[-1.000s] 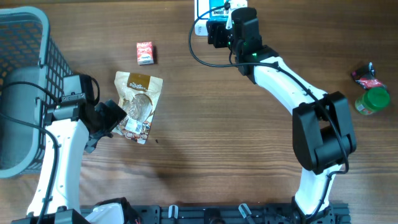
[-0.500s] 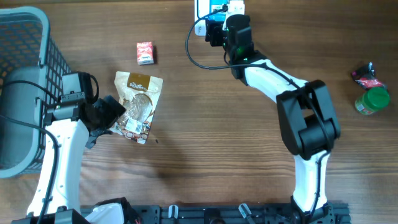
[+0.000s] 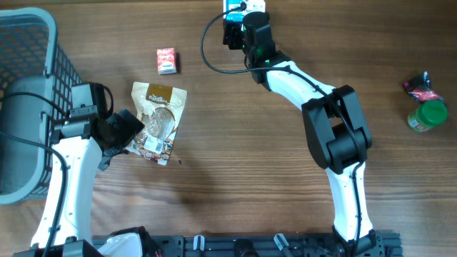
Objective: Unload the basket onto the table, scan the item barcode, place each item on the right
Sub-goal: 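Hold the Listerine label under the scanner, rotating the bottle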
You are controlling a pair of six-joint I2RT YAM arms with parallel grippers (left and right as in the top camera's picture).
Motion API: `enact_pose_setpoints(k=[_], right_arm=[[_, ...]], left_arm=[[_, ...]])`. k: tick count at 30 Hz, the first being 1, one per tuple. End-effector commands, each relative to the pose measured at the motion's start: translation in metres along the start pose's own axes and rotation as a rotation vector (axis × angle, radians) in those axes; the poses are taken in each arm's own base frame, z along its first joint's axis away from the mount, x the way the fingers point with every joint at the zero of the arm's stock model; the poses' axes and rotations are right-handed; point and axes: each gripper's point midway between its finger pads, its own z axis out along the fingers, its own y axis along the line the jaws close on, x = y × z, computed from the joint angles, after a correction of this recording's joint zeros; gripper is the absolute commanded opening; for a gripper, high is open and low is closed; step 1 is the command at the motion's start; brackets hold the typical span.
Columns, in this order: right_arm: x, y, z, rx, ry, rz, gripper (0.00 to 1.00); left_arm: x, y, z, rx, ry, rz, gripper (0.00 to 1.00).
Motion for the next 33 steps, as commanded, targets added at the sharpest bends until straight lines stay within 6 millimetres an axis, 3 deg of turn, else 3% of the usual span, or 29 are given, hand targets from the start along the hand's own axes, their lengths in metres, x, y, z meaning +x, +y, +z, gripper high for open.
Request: enact_pose_setpoints(k=[1, 7, 15, 21, 33], right_arm=[[-0.020, 0.003, 0.003, 0.004, -0.061, 0.008, 0.35], [-0.007, -0.002, 0.014, 0.020, -0.060, 0.006, 0.35], [-0.016, -0.002, 0.017, 0.021, -0.108, -0.012, 0.33], [-0.001, -0.009, 0.030, 0.044, -0.101, -0.014, 0.34], [-0.002, -0.005, 0.031, 0.063, -0.071, -0.134, 0.31]], left_arm=[[-0.003, 0.003, 0.001, -0.013, -0.009, -0.019, 1.00], [-0.003, 0.003, 0.001, -0.013, -0.010, -0.019, 1.00], [-0.002, 0.003, 0.001, -0.013, -0.009, -0.019, 1.00], [-0.001, 0.004, 0.001, -0.018, -0.003, -0.019, 1.00], [-0.003, 0.007, 0.001, -0.033, -0.015, -0.018, 1.00]])
